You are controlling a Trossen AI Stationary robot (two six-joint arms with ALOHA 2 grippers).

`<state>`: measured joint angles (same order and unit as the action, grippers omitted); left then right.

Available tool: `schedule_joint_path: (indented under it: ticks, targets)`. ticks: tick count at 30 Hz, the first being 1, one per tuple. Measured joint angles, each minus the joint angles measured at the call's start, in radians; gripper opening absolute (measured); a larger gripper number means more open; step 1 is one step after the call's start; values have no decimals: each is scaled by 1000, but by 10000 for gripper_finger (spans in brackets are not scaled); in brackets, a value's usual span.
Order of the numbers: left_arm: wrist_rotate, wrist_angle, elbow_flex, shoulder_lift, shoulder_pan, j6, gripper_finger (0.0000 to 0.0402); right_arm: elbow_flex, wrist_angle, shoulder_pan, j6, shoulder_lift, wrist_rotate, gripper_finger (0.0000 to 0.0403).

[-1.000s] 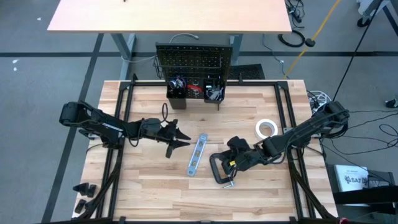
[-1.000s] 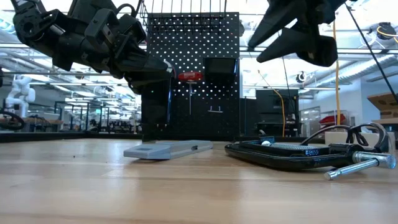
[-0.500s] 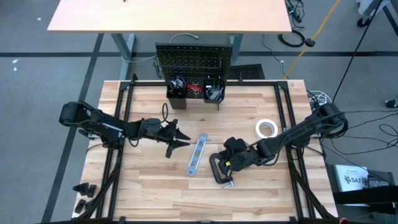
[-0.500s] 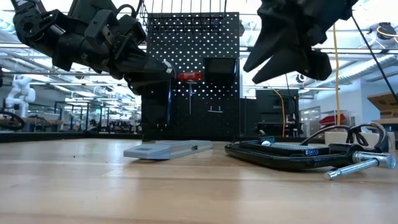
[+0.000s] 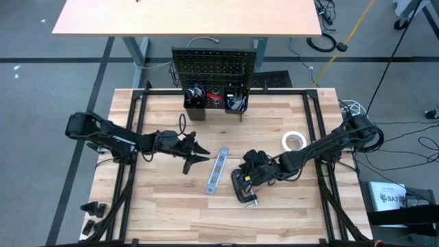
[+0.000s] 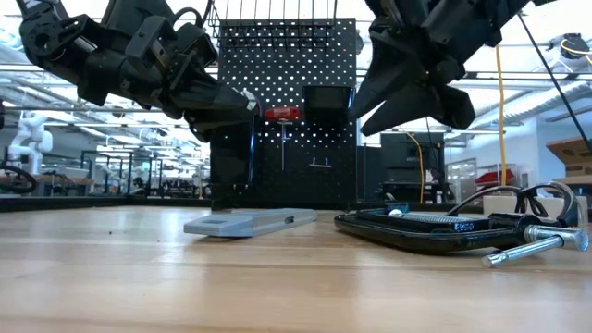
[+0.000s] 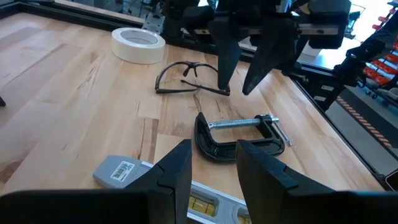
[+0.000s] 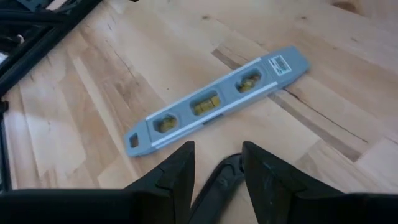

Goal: Hang tools onto peg board
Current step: Put the torpedo level into the left black bin on the peg board

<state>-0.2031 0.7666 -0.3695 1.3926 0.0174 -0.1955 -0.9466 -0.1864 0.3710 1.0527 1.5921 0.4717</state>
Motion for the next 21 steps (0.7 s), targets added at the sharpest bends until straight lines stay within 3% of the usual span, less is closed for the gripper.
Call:
schedule_joint_path:
  ticks: [2, 7, 11, 21]
  targets:
    - [5, -17, 0, 0, 0, -20, 121, -1, 4, -3, -2, 15, -1, 127]
    - [9, -165, -25, 0, 30, -292, 121, -1, 3, -4, -1, 58, -4, 127]
    - [30, -325, -80, 0, 42, -375, 121, -1, 4, -4, 1, 80, -7, 127]
    - [289, -595, -241, 0, -118, -392, 121, -1, 6, -4, -42, 82, -36, 127]
